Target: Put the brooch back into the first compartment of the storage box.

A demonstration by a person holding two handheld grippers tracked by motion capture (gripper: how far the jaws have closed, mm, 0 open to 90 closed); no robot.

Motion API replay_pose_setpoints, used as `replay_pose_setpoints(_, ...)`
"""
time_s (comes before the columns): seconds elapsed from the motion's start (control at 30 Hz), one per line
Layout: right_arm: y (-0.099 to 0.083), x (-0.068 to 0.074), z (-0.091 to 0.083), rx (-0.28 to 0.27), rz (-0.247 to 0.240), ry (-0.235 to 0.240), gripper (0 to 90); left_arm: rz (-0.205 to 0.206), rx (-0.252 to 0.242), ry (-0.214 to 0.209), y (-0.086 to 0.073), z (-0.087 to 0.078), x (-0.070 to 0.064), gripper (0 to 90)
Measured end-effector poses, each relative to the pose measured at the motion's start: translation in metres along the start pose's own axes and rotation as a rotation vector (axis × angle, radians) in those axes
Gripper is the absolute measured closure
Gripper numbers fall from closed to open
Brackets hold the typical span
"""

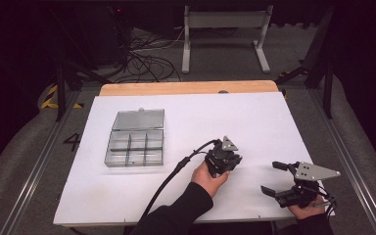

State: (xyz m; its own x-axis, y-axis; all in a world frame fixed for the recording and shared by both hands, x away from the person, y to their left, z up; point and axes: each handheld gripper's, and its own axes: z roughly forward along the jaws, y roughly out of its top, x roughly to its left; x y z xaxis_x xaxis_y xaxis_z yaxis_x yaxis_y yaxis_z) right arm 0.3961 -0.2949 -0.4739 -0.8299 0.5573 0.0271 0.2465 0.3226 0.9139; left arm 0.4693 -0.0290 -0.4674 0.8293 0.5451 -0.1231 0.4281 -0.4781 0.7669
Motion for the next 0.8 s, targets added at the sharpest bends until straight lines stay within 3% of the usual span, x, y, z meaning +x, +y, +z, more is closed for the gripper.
replay_pose_setpoints(0.47,0.000,-0.001,0.000,0.001,-0.001,-0.002,5.1,0.052,-0.082,-0.014,0.009,-0.046,0.001,83.5)
replay_pose_setpoints(0.8,-0.001,-0.001,0.000,0.003,0.004,-0.002,5.1,0.058,-0.119,-0.026,0.010,-0.067,0.004,83.5)
